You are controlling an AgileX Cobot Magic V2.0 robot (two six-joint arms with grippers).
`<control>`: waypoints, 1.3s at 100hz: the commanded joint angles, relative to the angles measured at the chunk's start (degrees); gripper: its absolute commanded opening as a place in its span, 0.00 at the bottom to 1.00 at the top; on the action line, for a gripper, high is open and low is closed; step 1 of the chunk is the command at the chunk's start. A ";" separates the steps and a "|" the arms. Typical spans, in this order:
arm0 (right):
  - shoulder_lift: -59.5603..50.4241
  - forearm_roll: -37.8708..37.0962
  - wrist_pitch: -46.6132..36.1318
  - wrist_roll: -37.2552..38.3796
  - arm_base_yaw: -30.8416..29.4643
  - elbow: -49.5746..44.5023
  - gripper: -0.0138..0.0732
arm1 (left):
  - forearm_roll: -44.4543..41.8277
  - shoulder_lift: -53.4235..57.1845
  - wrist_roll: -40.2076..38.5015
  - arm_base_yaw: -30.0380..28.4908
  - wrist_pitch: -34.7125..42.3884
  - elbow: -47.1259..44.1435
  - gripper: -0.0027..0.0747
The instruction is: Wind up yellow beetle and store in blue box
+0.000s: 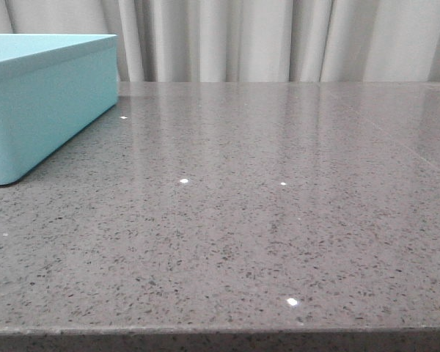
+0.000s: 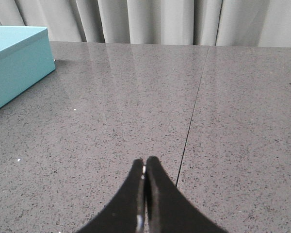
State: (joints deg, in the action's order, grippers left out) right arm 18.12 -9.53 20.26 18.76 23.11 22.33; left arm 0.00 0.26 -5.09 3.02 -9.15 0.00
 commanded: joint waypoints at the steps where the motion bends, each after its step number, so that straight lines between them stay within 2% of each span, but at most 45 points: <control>1: 0.37 -0.90 -4.61 -0.55 0.06 1.62 0.08 | 0.00 1.93 -0.73 -0.04 4.28 -1.19 0.01; 42: 0.31 -1.42 -6.34 -1.22 -1.61 0.79 0.08 | 0.00 1.93 -0.73 -0.04 4.28 -1.19 0.01; 66: -4.51 -1.37 -22.78 -3.54 -8.89 -6.77 0.08 | 0.00 1.93 -0.73 -0.04 4.28 -1.19 0.01; 74: -7.09 0.51 -25.62 -4.56 -11.31 -9.49 0.08 | 0.00 1.93 -0.73 -0.04 4.28 -1.19 0.01; 91: -11.31 5.90 -25.07 -11.32 -15.83 -14.42 0.08 | 0.00 1.93 -0.73 -0.04 4.28 -1.19 0.01; 122: -19.39 6.05 -24.69 -11.44 -20.97 -23.13 0.08 | 0.00 1.93 -0.73 -0.04 4.28 -1.19 0.01; 130: -19.98 6.05 -21.52 -11.44 -21.05 -23.00 0.08 | 0.00 1.93 -0.73 -0.04 4.28 -1.19 0.01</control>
State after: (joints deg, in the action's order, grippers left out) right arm -0.47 -3.56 1.30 8.15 2.53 -1.23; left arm 0.00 0.26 -5.11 3.02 -9.24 0.00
